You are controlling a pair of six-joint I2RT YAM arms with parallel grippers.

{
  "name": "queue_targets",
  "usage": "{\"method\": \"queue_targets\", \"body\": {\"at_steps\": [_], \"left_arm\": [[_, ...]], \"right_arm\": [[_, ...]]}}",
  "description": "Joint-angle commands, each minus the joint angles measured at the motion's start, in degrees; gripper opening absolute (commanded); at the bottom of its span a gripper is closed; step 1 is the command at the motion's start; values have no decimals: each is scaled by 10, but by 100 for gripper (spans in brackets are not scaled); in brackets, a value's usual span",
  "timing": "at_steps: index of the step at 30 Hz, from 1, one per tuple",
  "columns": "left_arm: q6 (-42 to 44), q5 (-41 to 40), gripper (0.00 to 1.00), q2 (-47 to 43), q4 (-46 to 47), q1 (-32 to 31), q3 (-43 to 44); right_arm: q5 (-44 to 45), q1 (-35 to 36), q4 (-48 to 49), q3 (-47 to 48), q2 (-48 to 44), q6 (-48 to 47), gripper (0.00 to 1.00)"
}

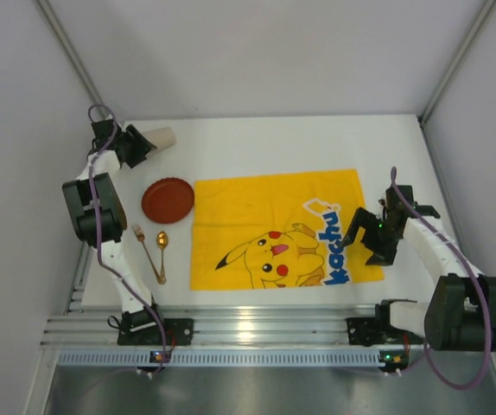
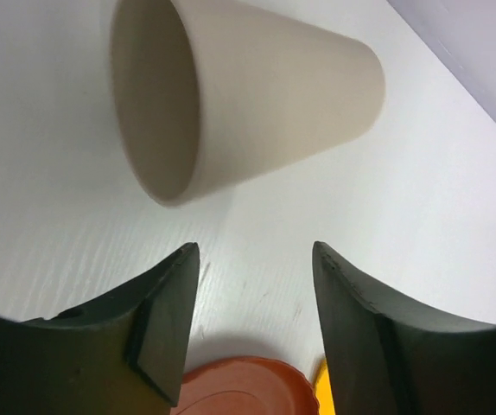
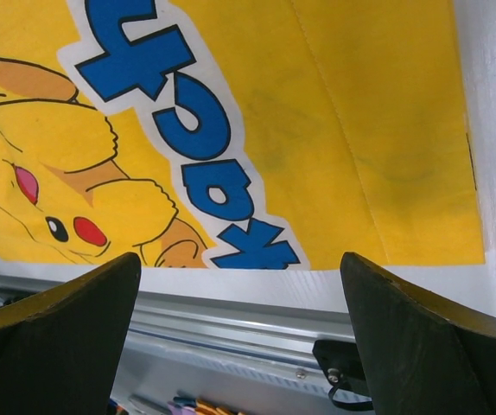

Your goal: Set the dinner table for one person

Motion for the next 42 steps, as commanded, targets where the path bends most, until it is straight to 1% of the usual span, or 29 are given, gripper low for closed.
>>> {"method": "queue_targets", "body": {"at_steps": [1, 2, 3, 6, 9, 11, 13, 14, 16, 17, 18, 21, 22, 25, 26, 30, 33, 37, 38, 42], "left_arm": [[4, 44, 62, -53, 12, 1, -4], [9, 45, 64, -68, 21, 3, -42], [17, 41, 68, -97, 26, 3, -63], [24, 24, 70, -136, 58, 15, -123], [28, -3, 71, -139, 66, 35, -126], [25, -44, 71, -135, 77, 48, -118], [23, -72, 72, -128, 119, 51, -117], [21, -95, 72, -121, 129, 51, -109], [7, -100, 72, -86, 148, 52, -90], [1, -90, 72, -73, 150, 53, -68], [-12, -84, 72, -49, 166, 52, -60], [-44, -68, 72, -16, 214, 53, -45], [-53, -62, 72, -7, 241, 53, -40], [-91, -26, 72, 41, 259, 51, 6], [-100, -22, 72, 52, 273, 52, 28], [-150, -16, 72, 99, 325, 52, 56], [-173, -17, 72, 133, 342, 51, 92], [-195, 4, 72, 186, 337, 50, 176], [-207, 7, 72, 201, 337, 51, 186], [-238, 22, 71, 217, 362, 44, 203]], "right_arm": [[10, 8, -3, 32, 0, -6, 100], [10, 9, -2, 30, 1, -6, 100], [11, 8, 3, 28, 3, -4, 100], [10, 8, 12, 23, 9, -3, 100], [8, 8, 17, 20, 19, -2, 100], [7, 8, 16, 20, 21, -3, 100], [10, 9, 11, 21, 18, -6, 100], [13, 8, 8, 21, 17, -8, 100], [17, 8, 1, 21, 14, -11, 100], [19, 8, -1, 20, 14, -12, 100], [20, 8, -3, 20, 14, -12, 100], [21, 8, -6, 15, 15, -10, 100], [21, 22, -6, 13, 14, -10, 100], [22, 32, -7, -2, 10, -2, 100], [22, 32, -7, -7, 8, 0, 100], [19, 40, -5, -23, -7, 11, 100], [22, 47, -6, -31, -13, 21, 100], [29, 66, -7, -33, -15, 28, 100], [31, 67, -9, -32, -11, 28, 100], [37, 69, -9, -24, 4, 27, 100]]}}
